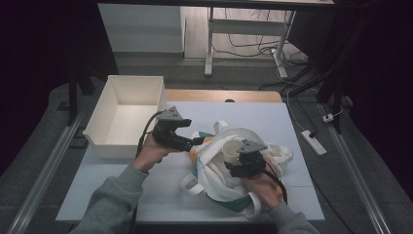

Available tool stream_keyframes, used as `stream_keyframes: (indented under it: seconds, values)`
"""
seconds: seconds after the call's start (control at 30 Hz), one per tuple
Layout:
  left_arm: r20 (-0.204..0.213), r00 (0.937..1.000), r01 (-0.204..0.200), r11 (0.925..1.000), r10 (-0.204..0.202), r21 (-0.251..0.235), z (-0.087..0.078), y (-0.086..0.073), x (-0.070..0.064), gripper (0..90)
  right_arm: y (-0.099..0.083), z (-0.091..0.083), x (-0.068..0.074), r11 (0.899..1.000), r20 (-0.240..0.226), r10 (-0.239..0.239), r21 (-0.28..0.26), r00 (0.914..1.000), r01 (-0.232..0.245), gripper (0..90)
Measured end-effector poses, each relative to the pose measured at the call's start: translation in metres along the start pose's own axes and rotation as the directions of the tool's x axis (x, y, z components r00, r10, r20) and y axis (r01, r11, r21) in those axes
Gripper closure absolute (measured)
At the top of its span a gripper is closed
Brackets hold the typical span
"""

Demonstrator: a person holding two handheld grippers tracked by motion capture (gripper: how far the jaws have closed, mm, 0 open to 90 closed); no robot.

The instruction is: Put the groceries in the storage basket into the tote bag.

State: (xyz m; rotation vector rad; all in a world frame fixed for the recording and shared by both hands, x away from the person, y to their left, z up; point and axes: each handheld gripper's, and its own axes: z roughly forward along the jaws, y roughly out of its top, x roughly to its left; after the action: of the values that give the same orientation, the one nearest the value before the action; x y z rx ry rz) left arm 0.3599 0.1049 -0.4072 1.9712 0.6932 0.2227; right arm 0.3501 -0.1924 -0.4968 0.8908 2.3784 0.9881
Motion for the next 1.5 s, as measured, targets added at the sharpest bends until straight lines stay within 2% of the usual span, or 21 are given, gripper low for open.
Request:
stream_keyframes:
  seconds: [0.17, 0.4, 0.57, 0.77, 0.97, 1.07, 1.27, 1.5]
  values:
    - [0.000, 1.0000, 0.000, 1.0000, 0.000, 0.003, 0.000, 0.000, 0.000, 14.7, -0.002, -0.003, -0.003, 1.000, -0.009, 0.004, 0.025, 1.0000, -0.003, 22.1]
    - [0.004, 1.0000, -0.002, 1.0000, 0.002, 0.004, 0.001, 0.000, -0.001, 14.7, -0.004, -0.004, -0.002, 1.000, -0.004, -0.002, 0.030, 1.0000, 0.002, 21.2]
    - [0.003, 1.0000, -0.001, 1.0000, 0.001, 0.006, 0.001, 0.000, 0.000, 14.7, -0.004, -0.005, -0.002, 1.000, 0.001, -0.001, 0.024, 1.0000, 0.001, 16.9]
    - [-0.001, 1.0000, 0.002, 0.9999, -0.002, 0.014, 0.001, -0.002, 0.001, 14.7, -0.003, -0.017, -0.005, 0.999, -0.014, 0.030, -0.031, 0.9994, -0.031, 14.4]
    - [-0.011, 0.9999, -0.002, 0.9999, 0.002, 0.016, -0.005, -0.005, -0.001, 14.7, -0.003, -0.034, -0.007, 0.994, -0.011, 0.027, -0.102, 0.9996, -0.028, 14.1]
    - [-0.026, 0.9996, -0.008, 0.9998, 0.008, 0.018, -0.011, -0.007, -0.003, 14.9, -0.002, -0.045, -0.007, 0.991, -0.008, 0.017, -0.133, 0.9998, -0.018, 14.1]
    - [-0.098, 0.9947, -0.026, 0.9983, 0.031, 0.052, -0.021, -0.016, -0.006, 15.0, 0.001, -0.061, -0.014, 0.984, -0.031, 0.018, -0.179, 0.9994, -0.023, 14.8]
    - [-0.123, 0.9921, -0.016, 0.9980, 0.023, 0.061, -0.031, -0.030, -0.015, 15.0, -0.001, -0.074, -0.026, 0.978, -0.051, 0.015, -0.207, 0.9986, -0.025, 18.5]
